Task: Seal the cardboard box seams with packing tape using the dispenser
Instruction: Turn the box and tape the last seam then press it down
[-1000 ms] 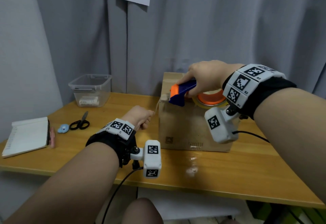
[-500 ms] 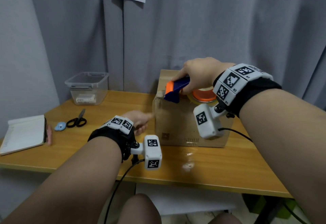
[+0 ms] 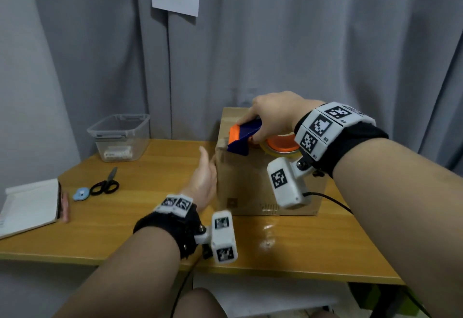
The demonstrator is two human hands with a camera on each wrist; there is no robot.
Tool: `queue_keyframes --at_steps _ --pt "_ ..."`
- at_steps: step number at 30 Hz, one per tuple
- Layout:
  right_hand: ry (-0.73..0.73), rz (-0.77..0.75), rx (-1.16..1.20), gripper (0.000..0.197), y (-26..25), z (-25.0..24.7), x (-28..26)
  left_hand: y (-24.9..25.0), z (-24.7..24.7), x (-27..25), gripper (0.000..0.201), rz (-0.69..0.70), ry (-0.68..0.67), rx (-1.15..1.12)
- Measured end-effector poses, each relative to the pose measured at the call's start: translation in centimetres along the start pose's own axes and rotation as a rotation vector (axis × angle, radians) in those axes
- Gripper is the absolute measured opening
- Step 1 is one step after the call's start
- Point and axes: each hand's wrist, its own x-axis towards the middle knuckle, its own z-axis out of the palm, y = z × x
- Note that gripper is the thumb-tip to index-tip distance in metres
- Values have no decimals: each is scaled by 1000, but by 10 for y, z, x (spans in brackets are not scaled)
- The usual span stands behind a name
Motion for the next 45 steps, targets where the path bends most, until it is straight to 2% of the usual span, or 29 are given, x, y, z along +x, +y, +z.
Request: queue_keyframes --at_steps 3,7,9,11,13,14,17,22,25,28,30,33,35,38,43,45 --pt "7 -11 6 45 1 0 0 -6 -2 -3 90 -55 -23 77" --pt "-5 4 4 50 2 2 2 29 7 -2 90 58 -28 32" --pt "-7 7 3 50 2 2 3 43 9 -7 80 120 -47 63" --pt "-7 7 -2 50 2 2 3 51 4 -13 62 175 -64 157" --pt "-8 6 4 49 2 2 3 54 -8 -16 42 217 -26 326" --pt "-10 5 7 49 2 2 4 54 -14 -17 42 248 -12 439" --pt "-21 0 15 48 3 1 6 52 -22 -18 53 334 -66 670" --pt "-37 -5 14 48 4 0 7 50 -24 -9 48 544 -15 934" --pt "-40 -12 18 48 5 0 8 40 -26 -2 69 619 37 1232" --pt "-42 -10 17 48 6 0 8 27 -30 1 94 610 53 1377" --pt "-42 -8 10 48 6 0 8 28 -31 1 96 614 60 1397" --pt "-47 -14 4 49 6 0 8 47 -28 2 68 663 83 1312" --pt "-47 -19 1 49 6 0 7 56 -25 3 53 680 87 1341" --pt "-53 -43 -2 51 8 -1 6 54 -24 3 52 717 80 1437" --pt "-31 -48 -17 72 22 -6 -5 53 -25 2 44 794 103 1399" --pt "-10 -31 12 74 28 -7 -12 58 -24 2 42 791 85 1431"
